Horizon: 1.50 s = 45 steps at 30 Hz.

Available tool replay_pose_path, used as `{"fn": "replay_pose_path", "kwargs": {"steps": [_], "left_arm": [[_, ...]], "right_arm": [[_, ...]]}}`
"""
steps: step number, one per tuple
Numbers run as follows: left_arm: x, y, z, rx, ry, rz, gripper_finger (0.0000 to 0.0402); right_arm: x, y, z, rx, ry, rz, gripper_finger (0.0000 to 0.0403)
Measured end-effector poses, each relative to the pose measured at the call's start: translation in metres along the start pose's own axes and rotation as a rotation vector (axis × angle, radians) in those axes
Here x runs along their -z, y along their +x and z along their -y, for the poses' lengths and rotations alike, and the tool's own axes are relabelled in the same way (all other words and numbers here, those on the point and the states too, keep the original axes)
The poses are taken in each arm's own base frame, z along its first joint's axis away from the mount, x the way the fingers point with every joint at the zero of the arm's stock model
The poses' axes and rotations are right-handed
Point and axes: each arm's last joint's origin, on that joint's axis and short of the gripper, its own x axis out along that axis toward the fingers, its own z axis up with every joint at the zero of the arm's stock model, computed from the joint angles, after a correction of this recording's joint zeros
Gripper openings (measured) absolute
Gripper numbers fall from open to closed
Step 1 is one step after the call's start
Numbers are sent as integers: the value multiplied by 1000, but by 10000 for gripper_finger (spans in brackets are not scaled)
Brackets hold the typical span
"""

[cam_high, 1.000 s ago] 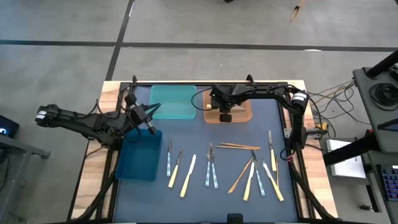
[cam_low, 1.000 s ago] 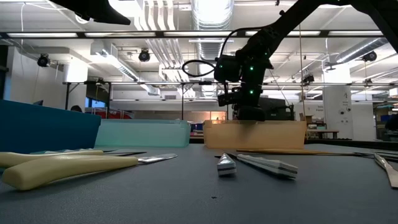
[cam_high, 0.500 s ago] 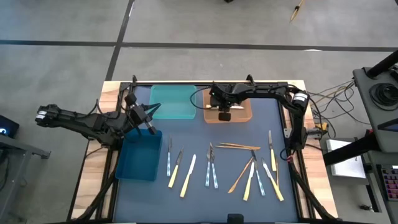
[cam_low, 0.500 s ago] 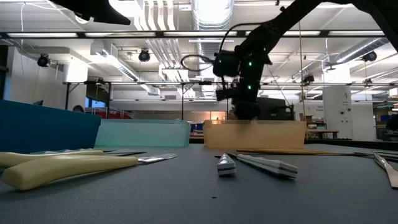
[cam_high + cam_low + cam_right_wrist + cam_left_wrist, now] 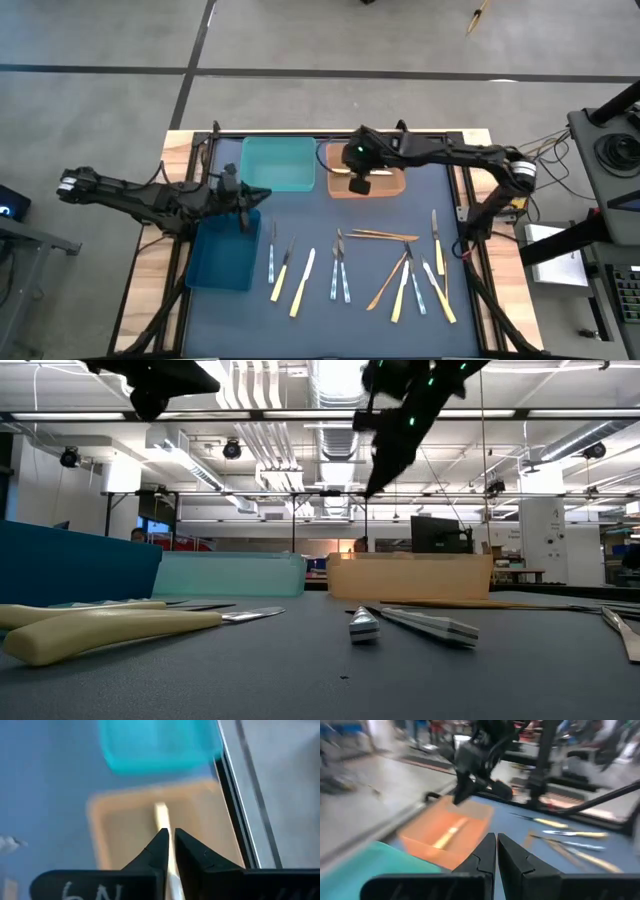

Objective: Sort silverware by color (type)
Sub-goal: Put the light yellow knife into the blue bin

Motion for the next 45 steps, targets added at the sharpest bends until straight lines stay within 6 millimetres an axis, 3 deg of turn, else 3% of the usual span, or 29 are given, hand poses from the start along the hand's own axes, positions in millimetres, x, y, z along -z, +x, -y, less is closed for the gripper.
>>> {"fn": "replay_pose_path", "kwargs": {"steps": [9, 16, 26, 34, 40, 45], "left_arm": [[21, 26, 12, 51, -205, -145, 0], [37, 41, 21, 97, -274, -260, 0], [42, 44, 22, 98, -192, -276, 0], [34, 41, 22, 132, -78, -217, 0], [32, 42, 23, 126, 2, -176, 0], [31, 43, 21, 90, 82, -157, 0]], "right_arm": [[3, -41, -55, -88, -37, 213, 9], [22, -47, -78, -138, 25, 295, 9], [48, -38, -95, -251, 218, 148, 9], [49, -41, -104, -450, 280, 94, 9], [48, -44, -110, -481, 465, 45, 9], [54, -50, -125, -512, 589, -57, 9]]}}
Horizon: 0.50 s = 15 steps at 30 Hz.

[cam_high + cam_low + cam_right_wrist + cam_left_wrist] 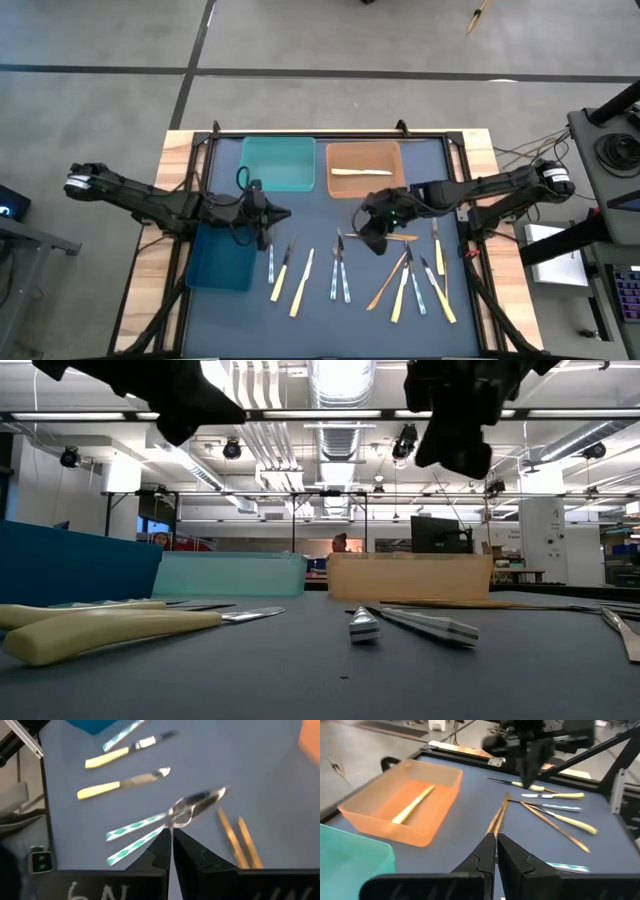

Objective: Sort silverware by color (type)
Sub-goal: Put the light yellow knife into the blue bin

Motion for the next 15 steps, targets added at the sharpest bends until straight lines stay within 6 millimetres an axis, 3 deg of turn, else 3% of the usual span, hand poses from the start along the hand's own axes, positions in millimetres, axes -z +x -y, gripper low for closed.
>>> {"fn": "replay_pose_path", "kwargs": {"steps": [15], "left_arm": [[-14, -1, 1, -30, 306, 142, 0]], "right_arm": [[54, -1, -26, 103, 380, -293, 9]]}}
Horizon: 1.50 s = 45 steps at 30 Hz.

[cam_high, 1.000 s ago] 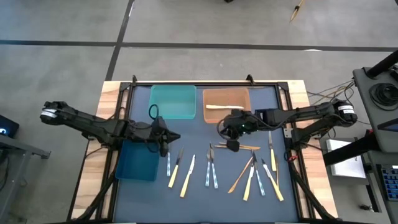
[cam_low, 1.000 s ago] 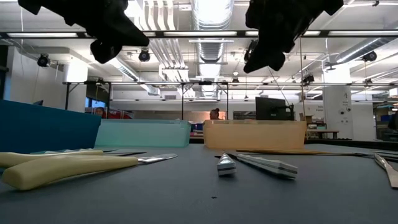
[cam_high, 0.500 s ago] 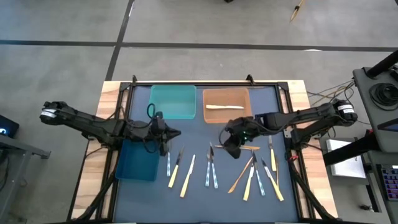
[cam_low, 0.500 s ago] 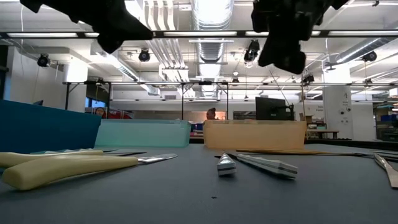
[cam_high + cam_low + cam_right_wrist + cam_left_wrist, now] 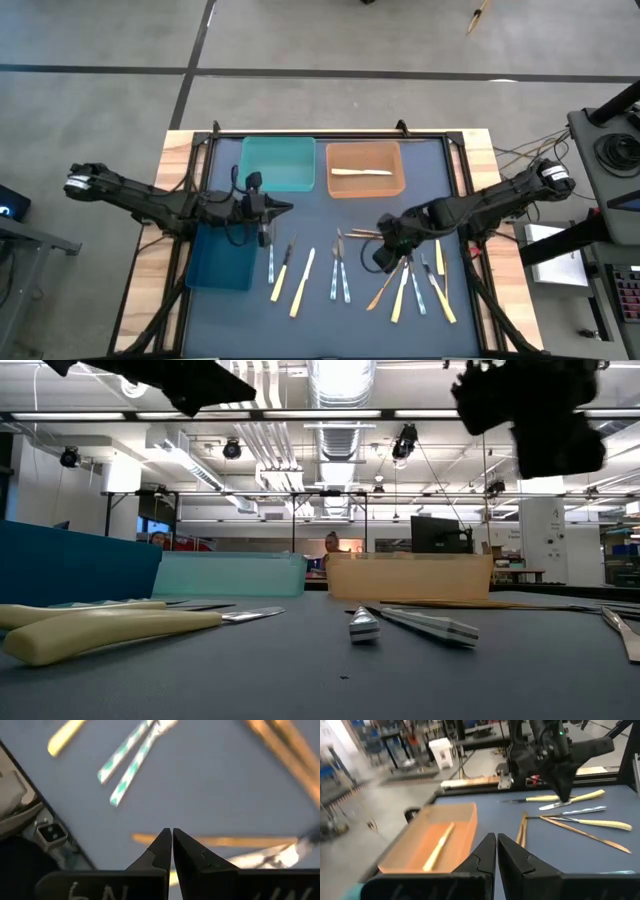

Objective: Sort silverware by color (type)
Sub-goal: Put the light yellow knife into the blue bin

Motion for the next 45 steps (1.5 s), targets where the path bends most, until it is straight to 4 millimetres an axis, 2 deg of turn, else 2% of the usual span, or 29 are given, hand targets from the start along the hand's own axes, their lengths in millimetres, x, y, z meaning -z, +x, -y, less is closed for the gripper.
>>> {"fn": "replay_pose_path", "kwargs": {"steps": [9, 20, 31, 38, 45], "left_arm": [[-7, 0, -1, -14, 182, 66, 0], [-17, 2, -13, -102, 328, 161, 0], [-22, 6, -32, -212, 364, 193, 0], [-13, 15, -31, -201, 359, 139, 0], [1, 28, -24, -152, 160, 66, 0]], "right_arm": [[36, 6, -10, 19, 156, -69, 9], [70, 22, -8, 108, 347, -158, 9], [83, 23, -9, 128, 430, -171, 9], [82, 23, -9, 119, 389, -119, 9], [81, 23, -8, 122, 347, -101, 9]]}}
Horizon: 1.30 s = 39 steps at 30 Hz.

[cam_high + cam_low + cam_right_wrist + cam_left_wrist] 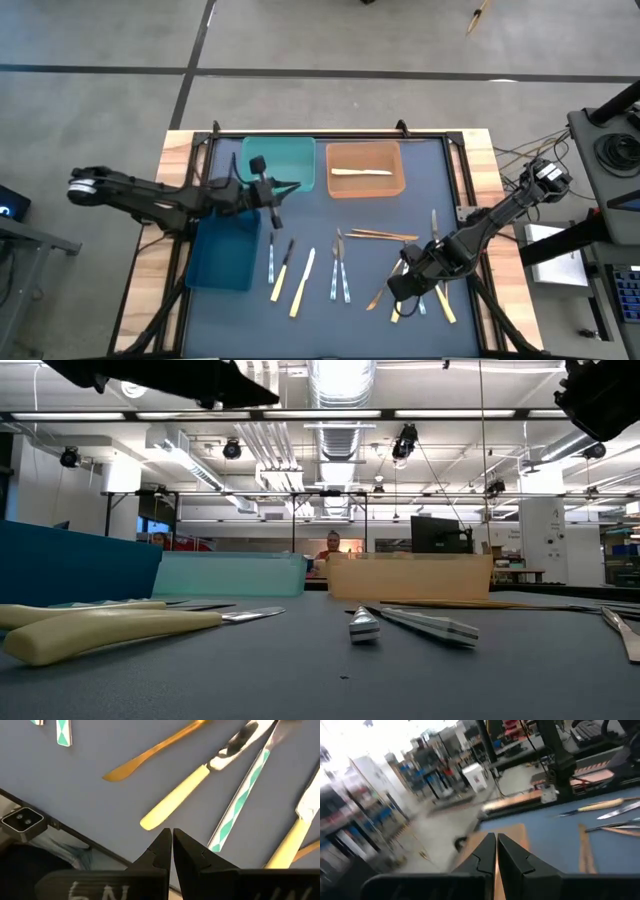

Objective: Sort silverware by color (type)
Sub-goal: Put the light yellow knife into the blue bin

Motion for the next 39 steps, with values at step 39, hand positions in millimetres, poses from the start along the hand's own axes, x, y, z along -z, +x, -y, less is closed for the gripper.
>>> {"fn": "replay_pose_path", "kwargs": {"steps": [39], "left_arm": [[0, 1, 7, 42, -112, 13, 0]], "right_arm": [[15, 33, 30, 427, 35, -54, 116]]}}
